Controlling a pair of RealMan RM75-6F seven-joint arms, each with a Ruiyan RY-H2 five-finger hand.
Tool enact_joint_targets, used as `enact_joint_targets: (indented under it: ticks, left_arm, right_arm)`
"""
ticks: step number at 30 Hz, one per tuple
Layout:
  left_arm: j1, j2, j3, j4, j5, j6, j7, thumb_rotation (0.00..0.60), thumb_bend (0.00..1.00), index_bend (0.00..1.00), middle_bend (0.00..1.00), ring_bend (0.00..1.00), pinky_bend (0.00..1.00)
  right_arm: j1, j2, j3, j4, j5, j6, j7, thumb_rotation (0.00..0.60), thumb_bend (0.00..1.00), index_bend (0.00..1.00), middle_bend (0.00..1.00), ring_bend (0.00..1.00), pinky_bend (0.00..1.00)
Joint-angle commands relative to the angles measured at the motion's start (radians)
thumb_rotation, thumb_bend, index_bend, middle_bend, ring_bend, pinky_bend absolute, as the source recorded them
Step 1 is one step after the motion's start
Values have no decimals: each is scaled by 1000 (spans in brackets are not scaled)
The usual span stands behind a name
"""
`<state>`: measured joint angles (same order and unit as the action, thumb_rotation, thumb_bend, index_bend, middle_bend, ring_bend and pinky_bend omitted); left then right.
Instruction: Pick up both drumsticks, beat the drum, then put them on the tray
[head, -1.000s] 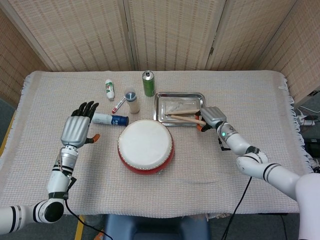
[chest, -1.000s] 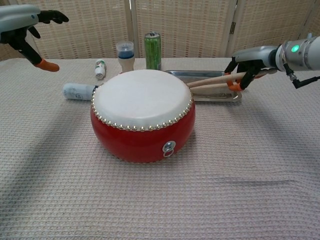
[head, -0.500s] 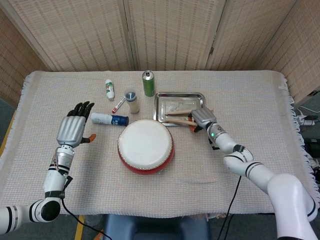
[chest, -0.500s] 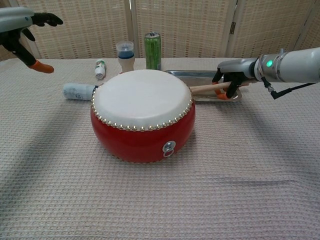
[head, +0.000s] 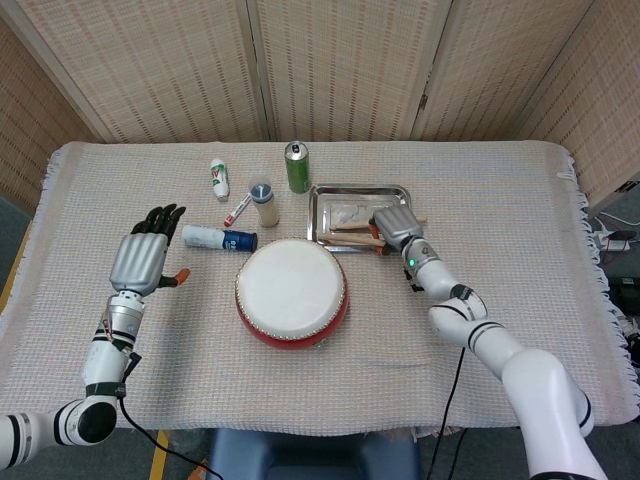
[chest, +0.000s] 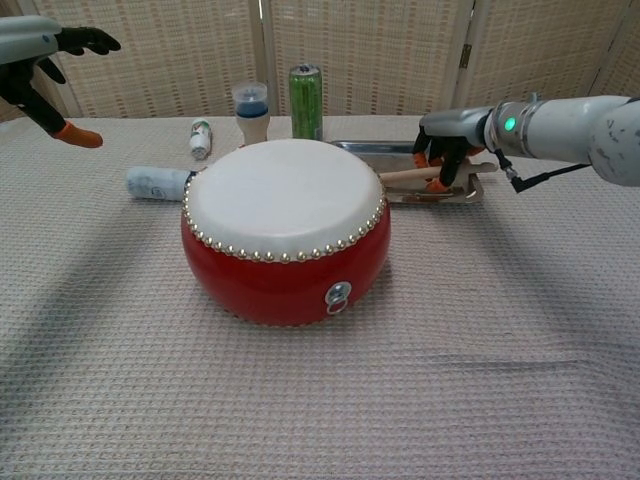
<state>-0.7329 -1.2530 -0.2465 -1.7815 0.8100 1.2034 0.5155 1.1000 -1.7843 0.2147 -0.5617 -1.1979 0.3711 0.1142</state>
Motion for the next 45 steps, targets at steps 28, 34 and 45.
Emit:
enact_joint_targets:
  ticks: [28,34,45]
  left_arm:
    - [30,39,1,-2,19,-4,-37,600,249,0,0,0,170]
    - [99,78,19,20,65,32,-122,600,251,0,0,0,171]
    - [265,128,94,12,240,172,-261,600,251,0,0,0,170]
  right_arm:
    - [-42,76,112,-146,189,161,-268,600,0,348,697,747,1000]
    - [-260,432,87,-687,151,375,-251,600,87,352,570,563,828]
    - [-590,781,-68,-1114,-63,688,-166,600,98,152,242,124,265]
